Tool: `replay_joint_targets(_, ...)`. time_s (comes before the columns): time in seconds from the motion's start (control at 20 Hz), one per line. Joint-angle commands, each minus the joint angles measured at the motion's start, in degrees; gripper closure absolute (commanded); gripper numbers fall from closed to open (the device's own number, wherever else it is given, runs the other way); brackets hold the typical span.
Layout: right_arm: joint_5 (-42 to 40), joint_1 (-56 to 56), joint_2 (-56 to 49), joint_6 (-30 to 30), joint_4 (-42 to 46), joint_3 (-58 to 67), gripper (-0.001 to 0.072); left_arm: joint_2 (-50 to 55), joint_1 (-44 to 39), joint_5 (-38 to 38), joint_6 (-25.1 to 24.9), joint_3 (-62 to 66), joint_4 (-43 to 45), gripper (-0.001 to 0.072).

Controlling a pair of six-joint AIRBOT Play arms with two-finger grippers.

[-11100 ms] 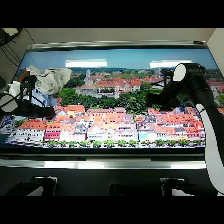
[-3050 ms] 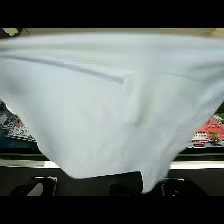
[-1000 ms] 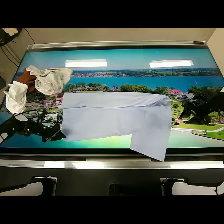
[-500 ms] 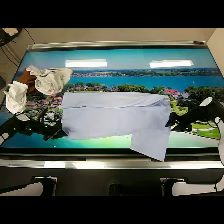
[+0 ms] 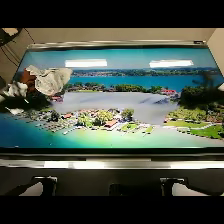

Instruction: Fold the shirts.

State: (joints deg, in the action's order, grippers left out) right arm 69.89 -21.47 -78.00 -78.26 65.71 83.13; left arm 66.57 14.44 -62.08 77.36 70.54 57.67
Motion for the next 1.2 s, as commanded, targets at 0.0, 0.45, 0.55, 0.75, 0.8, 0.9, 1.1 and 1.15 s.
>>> replay_joint_targets(0.0, -16.68, -0.11, 15.19, 0.50, 0.81, 15.47, 0.0657, -10.99, 0.17, 10.71, 0.63, 25.27, 0.59, 0.0679)
replay_joint_targets(0.45, -25.88, -0.11, 43.80, -1.53, 2.69, 19.80, 0.0657, -27.54, 0.13, 15.10, 4.72, 38.47, 0.59, 0.0679)
replay_joint_targets(0.55, -24.37, -0.11, 44.26, -3.02, 3.45, 19.80, 0.0657, -27.32, 0.13, 14.69, 4.72, 38.45, 0.66, 0.0679)
replay_joint_targets(0.75, -17.35, -0.11, 41.72, -7.10, 5.66, 19.80, 0.0657, -23.45, 0.13, 8.55, 4.72, 38.42, 1.01, 0.0679)
replay_joint_targets(0.8, -15.06, -0.11, 40.19, -7.10, 5.66, 19.80, 0.0657, -21.94, 0.13, 6.08, 4.72, 38.42, 1.01, 0.0679)
replay_joint_targets(0.9, -8.44, -0.11, 35.78, -8.44, 5.38, 19.78, 0.0657, -18.29, 0.13, 0.98, 4.85, 36.81, 0.98, 0.0679)
replay_joint_targets(1.1, 13.53, -0.09, 18.03, -8.52, 1.88, 18.38, 0.0658, -9.68, 0.07, -5.38, 5.03, 23.06, 0.98, 0.0679)
replay_joint_targets(1.15, 16.50, 0.66, 12.55, -8.26, -0.24, 16.59, 0.0658, -7.13, -0.17, -4.92, 3.98, 18.16, 0.98, 0.0679)
